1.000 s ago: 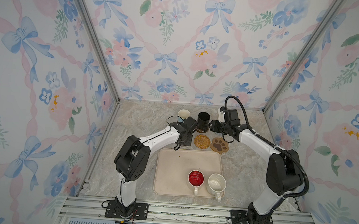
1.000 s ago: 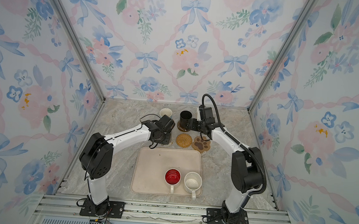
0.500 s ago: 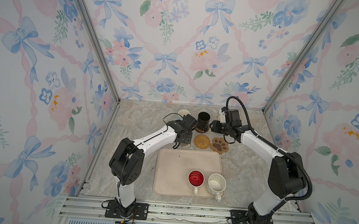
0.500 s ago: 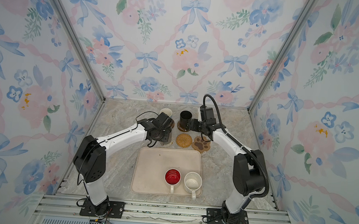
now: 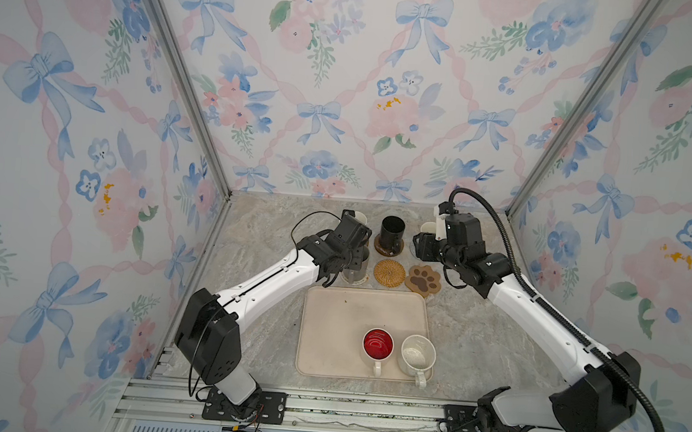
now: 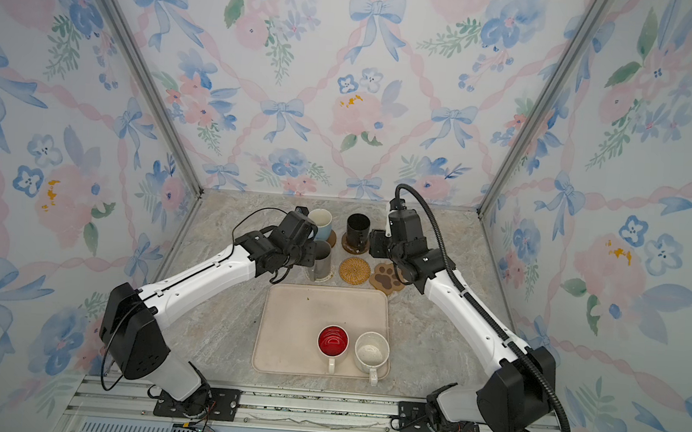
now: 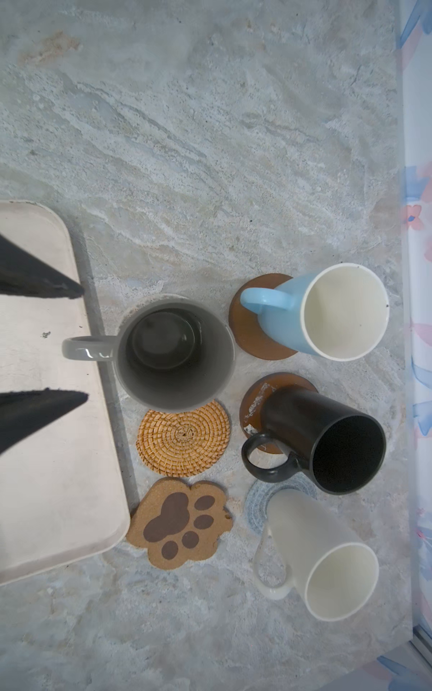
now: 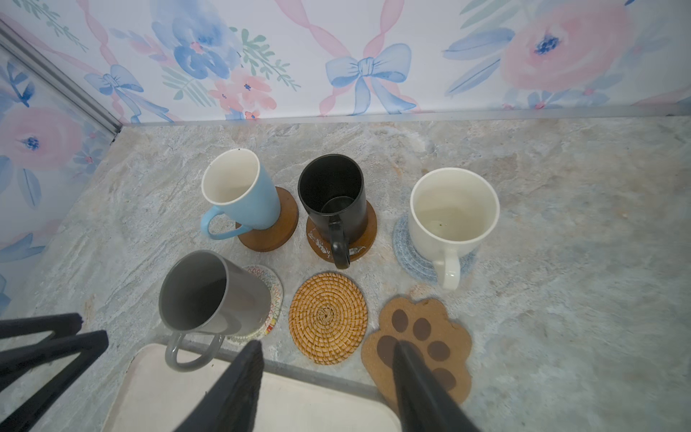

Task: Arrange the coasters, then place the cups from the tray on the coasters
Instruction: 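Draw back the left gripper while the right gripper moves toward the speckled white mug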

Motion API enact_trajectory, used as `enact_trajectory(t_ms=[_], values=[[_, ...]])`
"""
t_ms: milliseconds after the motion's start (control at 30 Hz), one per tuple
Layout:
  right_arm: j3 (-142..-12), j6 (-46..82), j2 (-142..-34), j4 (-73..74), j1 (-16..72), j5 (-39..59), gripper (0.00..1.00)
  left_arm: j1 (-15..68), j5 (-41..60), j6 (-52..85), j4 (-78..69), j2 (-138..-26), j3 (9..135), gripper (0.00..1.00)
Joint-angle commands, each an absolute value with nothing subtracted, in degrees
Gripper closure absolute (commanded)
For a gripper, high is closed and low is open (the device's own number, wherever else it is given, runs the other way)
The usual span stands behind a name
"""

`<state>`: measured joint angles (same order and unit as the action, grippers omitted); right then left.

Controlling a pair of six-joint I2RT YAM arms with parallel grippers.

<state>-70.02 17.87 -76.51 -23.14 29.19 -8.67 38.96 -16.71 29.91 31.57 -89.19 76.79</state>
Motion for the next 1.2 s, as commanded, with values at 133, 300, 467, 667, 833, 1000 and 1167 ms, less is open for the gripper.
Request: enact_trajectory(t_ms=[133,300,467,667,833,1000,1167], values=[[-65.56,15.63,-66.49,-36.13,37.18,-21.29,0.36,38.58,-13.61,25.75,4.06,-74.84,58.08,0.58],[-61.80,18.70,-63.25,-40.25,44.54,-25.75,0.35,38.50,-12.08,24.84,-5.71,-70.83,51.26,0.54],[-58.73,24.95,-62.95,-44.52,51.28,-28.26,0.35,38.50,-12.38,23.99,-0.37,-74.47,53.36,0.53],[-55.08,36.72,-61.64,-50.53,61.12,-32.15,0.35,38.50,-12.71,24.30,-0.01,-77.02,53.15,0.53],[-51.73,45.46,-59.55,-53.47,68.49,-34.10,0.35,38.56,-12.98,22.78,0.01,-78.45,53.16,0.52],[-51.07,50.52,-60.15,-57.16,74.49,-34.23,0.36,38.50,-14.39,22.45,0.38,-79.05,52.49,0.52],[-51.50,54.64,-62.91,-60.47,78.73,-35.75,0.37,38.50,-14.11,22.83,0.37,-80.08,51.80,0.51]])
